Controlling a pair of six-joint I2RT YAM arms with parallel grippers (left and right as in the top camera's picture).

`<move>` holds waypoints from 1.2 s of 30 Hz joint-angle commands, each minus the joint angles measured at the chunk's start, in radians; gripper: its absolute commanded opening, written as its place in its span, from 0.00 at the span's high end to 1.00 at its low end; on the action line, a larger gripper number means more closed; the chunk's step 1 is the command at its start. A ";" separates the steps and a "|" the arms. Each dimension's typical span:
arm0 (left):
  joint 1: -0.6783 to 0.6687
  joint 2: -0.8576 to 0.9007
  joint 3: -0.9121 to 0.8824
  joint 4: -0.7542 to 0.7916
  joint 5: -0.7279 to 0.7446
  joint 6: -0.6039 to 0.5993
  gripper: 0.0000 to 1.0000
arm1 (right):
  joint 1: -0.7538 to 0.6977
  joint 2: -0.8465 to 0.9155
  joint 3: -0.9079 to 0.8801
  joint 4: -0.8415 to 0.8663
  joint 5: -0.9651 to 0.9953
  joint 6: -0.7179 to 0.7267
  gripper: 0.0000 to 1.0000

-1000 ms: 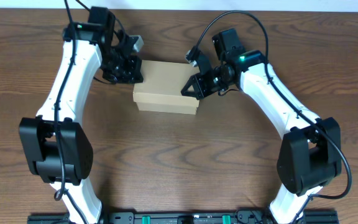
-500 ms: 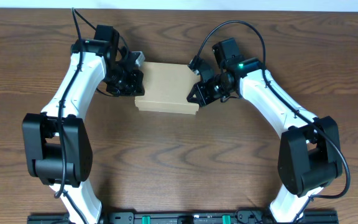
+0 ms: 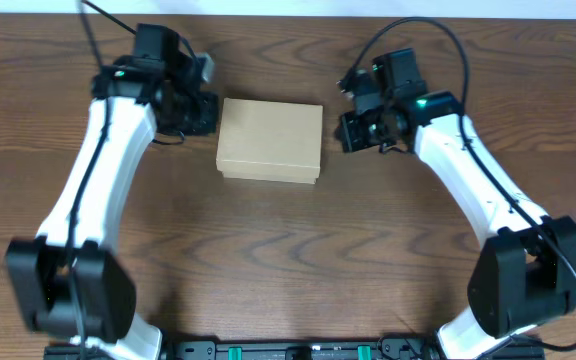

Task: Pack container

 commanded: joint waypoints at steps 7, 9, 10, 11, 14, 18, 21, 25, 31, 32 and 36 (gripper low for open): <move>0.010 0.093 -0.072 0.049 -0.101 -0.195 0.94 | -0.026 0.069 -0.005 0.029 0.105 0.101 0.98; 0.010 0.130 -0.092 0.054 -0.101 -0.230 0.94 | -0.027 0.080 -0.005 0.033 0.105 0.110 0.98; 0.010 0.146 -0.100 0.056 -0.093 -0.240 0.94 | -0.027 0.082 -0.005 0.033 0.105 0.110 0.98; 0.010 0.162 -0.107 0.059 -0.071 -0.240 0.94 | -0.028 0.082 -0.005 0.035 0.108 0.110 0.98; 0.008 0.196 -0.122 0.072 0.006 -0.245 0.94 | -0.027 0.082 -0.005 0.038 0.120 0.110 0.99; -0.003 0.203 -0.123 0.072 0.042 -0.245 0.94 | -0.028 0.082 -0.005 0.040 0.121 0.110 0.98; -0.014 0.203 -0.123 0.071 0.086 -0.244 0.94 | -0.028 0.082 -0.005 0.040 0.132 0.110 0.99; -0.028 0.203 -0.123 0.074 0.097 -0.243 0.94 | -0.028 0.082 -0.005 0.040 0.134 0.110 0.99; -0.028 0.200 -0.122 0.054 0.055 -0.244 0.94 | -0.029 0.080 -0.004 0.039 0.134 0.109 0.99; -0.022 0.194 -0.120 0.041 0.027 -0.244 0.94 | -0.031 0.073 -0.003 0.031 0.134 0.110 0.99; 0.018 0.118 -0.114 -0.026 -0.031 -0.219 0.94 | -0.049 -0.005 0.012 -0.029 0.134 0.110 0.99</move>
